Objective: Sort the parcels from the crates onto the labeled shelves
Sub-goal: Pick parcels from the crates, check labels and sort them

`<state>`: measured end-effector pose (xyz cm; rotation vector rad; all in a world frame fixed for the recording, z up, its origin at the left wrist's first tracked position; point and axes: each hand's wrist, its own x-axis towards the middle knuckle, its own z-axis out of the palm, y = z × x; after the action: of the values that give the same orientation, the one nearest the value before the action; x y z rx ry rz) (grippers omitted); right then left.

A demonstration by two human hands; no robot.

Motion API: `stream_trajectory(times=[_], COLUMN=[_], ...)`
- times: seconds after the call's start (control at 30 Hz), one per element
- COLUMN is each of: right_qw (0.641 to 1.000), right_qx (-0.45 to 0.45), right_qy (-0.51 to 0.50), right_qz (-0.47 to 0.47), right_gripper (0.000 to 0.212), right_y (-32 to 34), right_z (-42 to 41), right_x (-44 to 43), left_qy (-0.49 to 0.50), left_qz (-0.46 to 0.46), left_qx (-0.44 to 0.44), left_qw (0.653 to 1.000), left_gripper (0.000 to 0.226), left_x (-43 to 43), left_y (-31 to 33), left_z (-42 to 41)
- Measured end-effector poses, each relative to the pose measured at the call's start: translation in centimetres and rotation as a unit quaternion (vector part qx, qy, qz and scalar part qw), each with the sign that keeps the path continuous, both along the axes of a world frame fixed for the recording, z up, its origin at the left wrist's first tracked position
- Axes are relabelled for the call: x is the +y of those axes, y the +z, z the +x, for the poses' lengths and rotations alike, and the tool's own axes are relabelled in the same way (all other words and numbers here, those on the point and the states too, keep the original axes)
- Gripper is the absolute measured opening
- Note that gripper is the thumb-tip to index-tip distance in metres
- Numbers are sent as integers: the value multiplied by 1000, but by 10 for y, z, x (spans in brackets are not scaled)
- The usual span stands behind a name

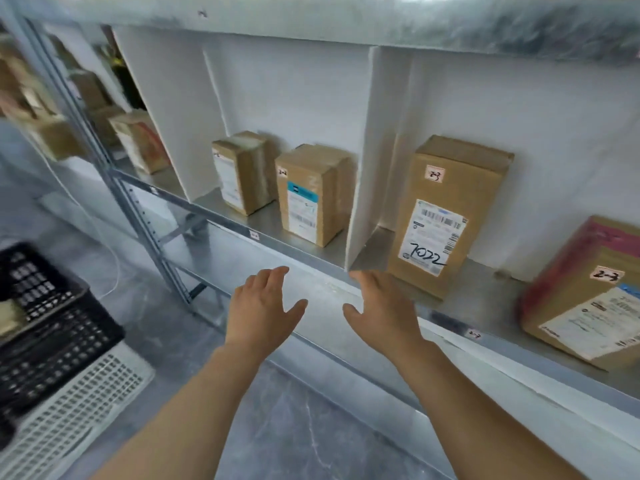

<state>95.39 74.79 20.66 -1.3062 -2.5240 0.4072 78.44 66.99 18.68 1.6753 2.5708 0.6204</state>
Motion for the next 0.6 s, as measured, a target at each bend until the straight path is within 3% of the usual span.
stream_trajectory(times=[0.6], right_qw=[968], right_qx=[-27], right_qy=[249], right_qz=[4], right_gripper=[50], right_y=[-4], right_z=[-311], right_x=[-116], left_qy=[242], left_qz=[8], left_qx=[-30], left_qw=[970], left_gripper=[64], left_x=[-181], left_y=[-9], left_z=[-247])
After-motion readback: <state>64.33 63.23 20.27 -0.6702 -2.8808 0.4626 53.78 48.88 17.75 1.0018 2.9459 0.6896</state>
